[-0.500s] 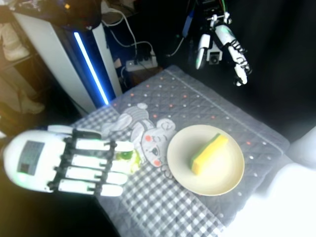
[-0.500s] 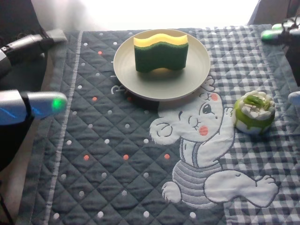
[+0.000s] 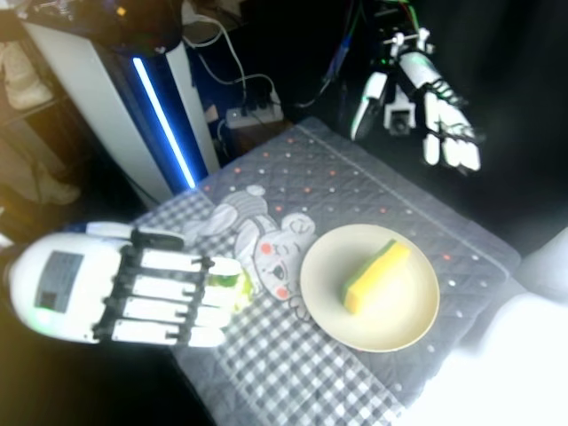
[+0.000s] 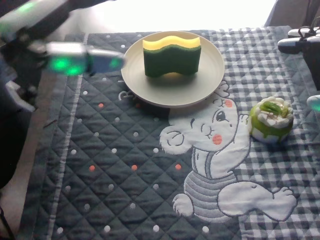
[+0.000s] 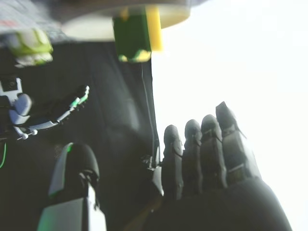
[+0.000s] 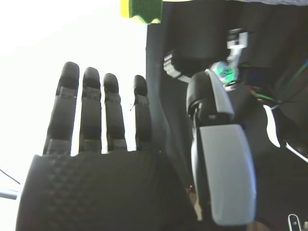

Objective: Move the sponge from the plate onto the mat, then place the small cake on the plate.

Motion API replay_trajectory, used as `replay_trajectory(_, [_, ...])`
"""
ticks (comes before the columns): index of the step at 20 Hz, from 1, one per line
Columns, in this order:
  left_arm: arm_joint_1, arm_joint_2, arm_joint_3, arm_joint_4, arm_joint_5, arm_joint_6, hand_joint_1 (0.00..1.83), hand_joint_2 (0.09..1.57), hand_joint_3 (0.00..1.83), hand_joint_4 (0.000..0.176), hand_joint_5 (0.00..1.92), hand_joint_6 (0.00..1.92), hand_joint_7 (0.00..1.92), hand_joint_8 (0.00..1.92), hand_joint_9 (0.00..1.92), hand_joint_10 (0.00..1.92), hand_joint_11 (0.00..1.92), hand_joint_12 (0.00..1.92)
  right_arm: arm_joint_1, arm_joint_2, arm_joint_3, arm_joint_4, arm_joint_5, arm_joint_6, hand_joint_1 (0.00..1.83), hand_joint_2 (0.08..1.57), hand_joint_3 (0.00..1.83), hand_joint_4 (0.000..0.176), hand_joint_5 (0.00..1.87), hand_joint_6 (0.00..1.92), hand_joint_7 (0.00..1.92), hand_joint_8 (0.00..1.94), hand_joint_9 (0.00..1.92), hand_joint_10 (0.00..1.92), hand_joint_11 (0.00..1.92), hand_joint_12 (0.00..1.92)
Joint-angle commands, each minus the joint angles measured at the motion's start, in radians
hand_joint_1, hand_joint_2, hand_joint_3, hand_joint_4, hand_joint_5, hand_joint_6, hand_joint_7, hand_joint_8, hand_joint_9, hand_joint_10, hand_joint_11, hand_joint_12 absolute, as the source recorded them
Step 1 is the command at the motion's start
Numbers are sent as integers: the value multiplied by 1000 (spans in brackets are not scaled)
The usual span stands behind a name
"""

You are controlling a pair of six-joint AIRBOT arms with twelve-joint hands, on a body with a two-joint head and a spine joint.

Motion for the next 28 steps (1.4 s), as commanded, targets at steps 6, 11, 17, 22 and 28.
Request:
replay_trajectory(6, [-182,-190,178,160,225,-22,925,853,0,68,361,1,315,1,283,7,0,913,11,0,16,20,116,4,676,1138,0,136,327,1,252,0,267,2,278,96])
replay_trajectory(11, [-223,-312,293,249,361,-20,934,929,2,21,680,5,698,7,644,24,147,1058,11,-10,29,12,116,4,649,1118,0,176,323,1,249,1,259,2,282,82])
replay_trajectory(17, [-239,-405,390,247,461,67,1156,1055,1,0,1100,724,999,3,960,3,462,826,11,-15,33,4,116,5,618,1128,1,162,366,13,256,1,256,0,284,66])
replay_trajectory(22, [-240,-411,401,225,442,68,1373,1033,8,0,1326,95,1080,829,1169,824,944,859,11,-21,39,-1,116,11,627,1144,4,173,398,9,267,2,264,1,296,53])
replay_trajectory(28, [-219,-146,111,205,166,69,1286,1062,0,0,1242,283,1066,1071,1118,994,886,1558,11,-17,29,0,116,20,600,1169,8,176,408,6,265,0,262,1,293,42])
